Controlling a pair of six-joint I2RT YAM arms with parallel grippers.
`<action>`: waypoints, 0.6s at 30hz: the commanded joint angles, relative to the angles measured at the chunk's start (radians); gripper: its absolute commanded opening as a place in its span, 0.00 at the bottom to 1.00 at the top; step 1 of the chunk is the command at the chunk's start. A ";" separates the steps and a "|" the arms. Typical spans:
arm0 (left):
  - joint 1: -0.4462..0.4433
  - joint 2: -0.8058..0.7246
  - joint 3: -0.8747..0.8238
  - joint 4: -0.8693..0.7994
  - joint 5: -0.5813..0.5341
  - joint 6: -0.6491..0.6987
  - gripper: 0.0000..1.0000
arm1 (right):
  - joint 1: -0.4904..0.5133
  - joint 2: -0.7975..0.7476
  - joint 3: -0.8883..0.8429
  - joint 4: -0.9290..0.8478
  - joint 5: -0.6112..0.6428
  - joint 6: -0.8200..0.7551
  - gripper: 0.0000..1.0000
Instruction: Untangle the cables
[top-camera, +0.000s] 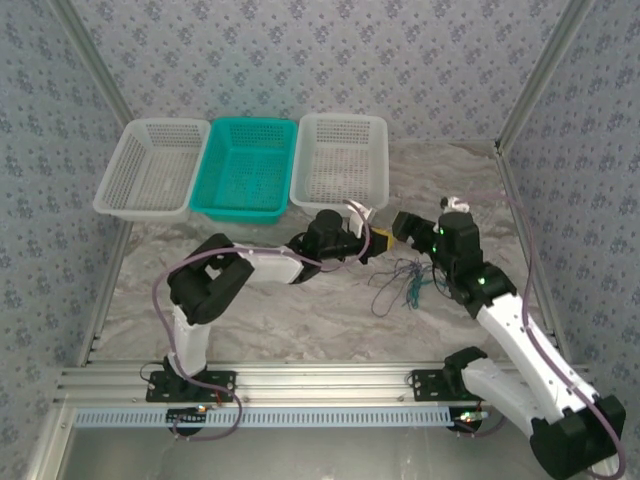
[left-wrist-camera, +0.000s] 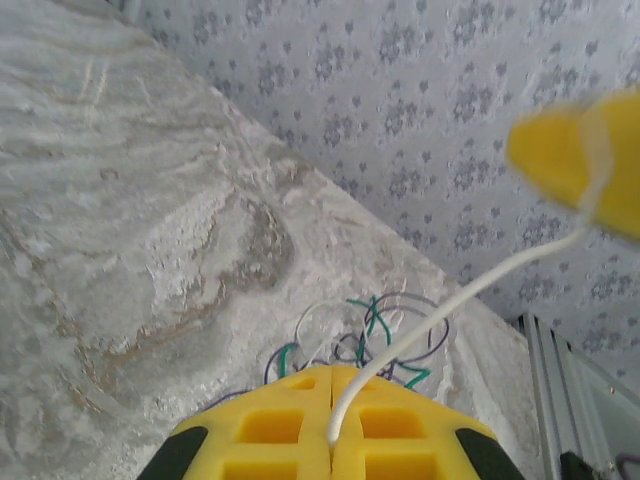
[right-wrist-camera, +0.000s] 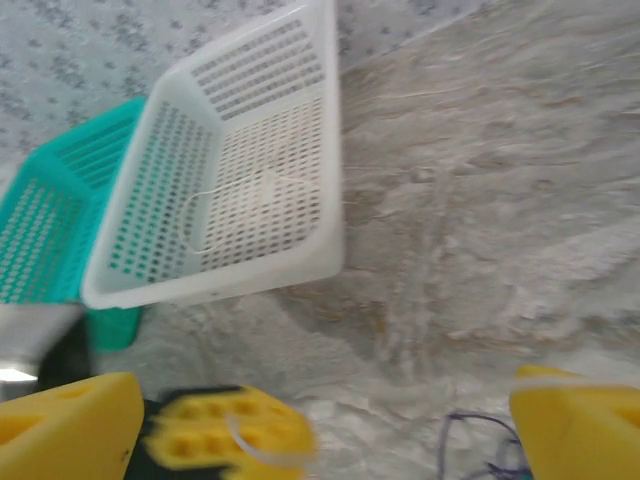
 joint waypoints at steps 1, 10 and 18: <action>0.009 -0.073 0.001 0.002 -0.051 -0.039 0.00 | -0.019 -0.082 -0.121 -0.113 0.169 0.092 1.00; 0.019 -0.150 -0.034 0.042 -0.074 -0.090 0.00 | -0.122 0.042 -0.286 -0.119 -0.018 0.472 1.00; 0.045 -0.280 -0.061 -0.006 -0.074 -0.069 0.00 | -0.118 0.326 -0.210 -0.071 -0.005 0.506 0.99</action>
